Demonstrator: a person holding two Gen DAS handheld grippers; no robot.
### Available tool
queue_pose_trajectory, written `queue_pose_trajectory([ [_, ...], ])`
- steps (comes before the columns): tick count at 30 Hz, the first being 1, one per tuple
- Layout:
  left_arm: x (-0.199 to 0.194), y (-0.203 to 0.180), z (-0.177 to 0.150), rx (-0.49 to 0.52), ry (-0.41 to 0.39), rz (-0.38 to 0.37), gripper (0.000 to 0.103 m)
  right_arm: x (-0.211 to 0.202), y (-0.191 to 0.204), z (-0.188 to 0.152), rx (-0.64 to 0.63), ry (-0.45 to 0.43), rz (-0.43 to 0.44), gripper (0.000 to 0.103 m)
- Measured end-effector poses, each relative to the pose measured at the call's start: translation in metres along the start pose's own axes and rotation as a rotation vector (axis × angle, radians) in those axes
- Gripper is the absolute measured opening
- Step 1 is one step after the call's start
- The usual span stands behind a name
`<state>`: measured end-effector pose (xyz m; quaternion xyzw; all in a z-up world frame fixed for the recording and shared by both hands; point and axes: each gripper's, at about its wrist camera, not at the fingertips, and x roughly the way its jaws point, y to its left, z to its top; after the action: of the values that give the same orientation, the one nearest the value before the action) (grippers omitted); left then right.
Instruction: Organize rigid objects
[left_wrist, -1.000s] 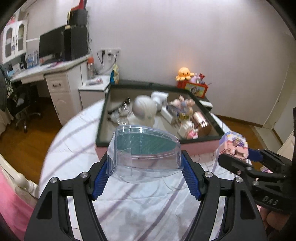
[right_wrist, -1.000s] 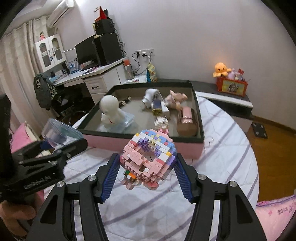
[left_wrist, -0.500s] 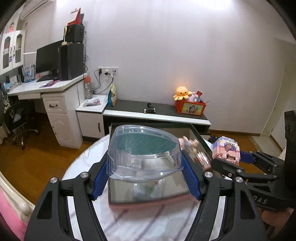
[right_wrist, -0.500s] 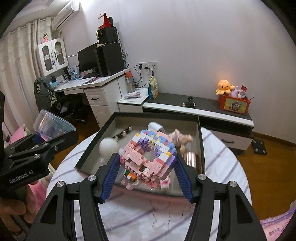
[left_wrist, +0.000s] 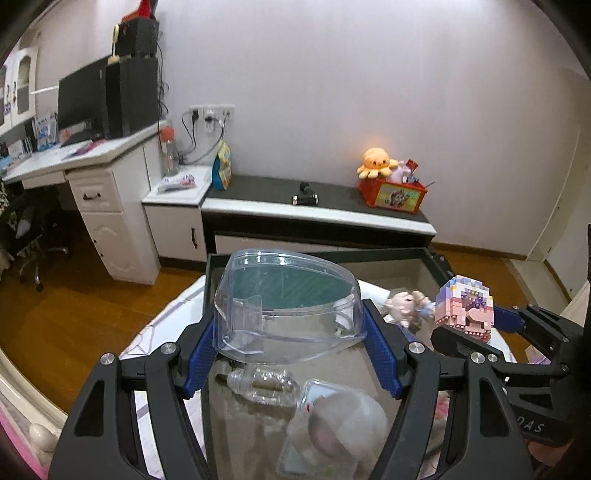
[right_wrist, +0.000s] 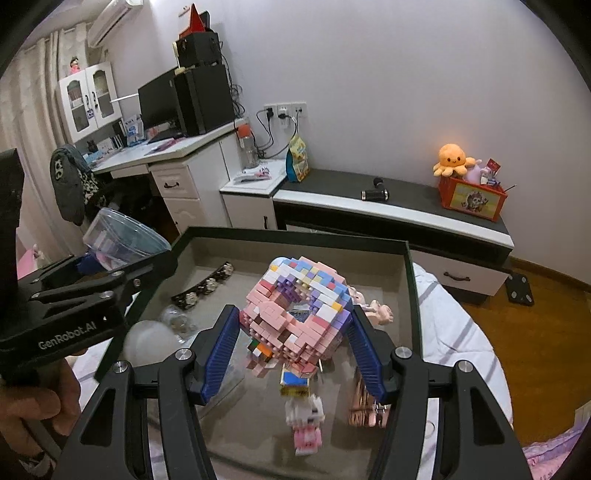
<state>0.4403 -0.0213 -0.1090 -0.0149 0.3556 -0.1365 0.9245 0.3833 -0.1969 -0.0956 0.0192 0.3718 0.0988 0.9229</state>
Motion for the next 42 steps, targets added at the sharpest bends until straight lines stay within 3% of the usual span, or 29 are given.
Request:
queue_pose_trajectory([
  [9, 0.048, -0.004, -0.001, 0.031, 0.138, -0.005, 0.073, 0.044, -0.003, -0.002, -0.003, 0.088, -0.014, 0.061],
  [12, 0.049, -0.007, -0.003, 0.048, 0.145, -0.001, 0.088, 0.046, -0.004, -0.005, -0.004, 0.098, -0.023, 0.065],
  [13, 0.047, -0.008, -0.003, 0.057, 0.136, 0.009, 0.097, 0.045, -0.004, -0.006, -0.002, 0.099, -0.016, 0.069],
  [14, 0.043, -0.010, -0.003, 0.066, 0.120, 0.022, 0.102, 0.044, -0.004, -0.006, 0.000, 0.099, -0.013, 0.082],
  [17, 0.032, -0.010, -0.002, 0.063, 0.104, 0.018, 0.103, 0.034, 0.000, -0.006, -0.006, 0.076, -0.039, 0.086],
  [19, 0.018, -0.008, -0.002, 0.043, 0.083, 0.012, 0.103, 0.026, -0.001, -0.007, 0.009, 0.065, -0.054, 0.086],
  [20, 0.008, -0.007, -0.002, 0.034, 0.060, 0.011, 0.103, 0.023, -0.002, -0.007, 0.019, 0.056, -0.050, 0.091],
  [21, 0.002, -0.006, -0.002, 0.025, 0.041, 0.017, 0.103, 0.016, -0.004, -0.007, 0.044, 0.037, -0.044, 0.103],
  [32, -0.120, -0.014, -0.029, -0.008, -0.155, 0.098, 0.103, -0.067, -0.002, -0.023, 0.150, -0.094, -0.059, 0.103],
  [42, -0.219, -0.042, -0.067, 0.029, -0.260, 0.143, 0.103, -0.183, 0.033, -0.060, 0.132, -0.237, -0.073, 0.103],
])
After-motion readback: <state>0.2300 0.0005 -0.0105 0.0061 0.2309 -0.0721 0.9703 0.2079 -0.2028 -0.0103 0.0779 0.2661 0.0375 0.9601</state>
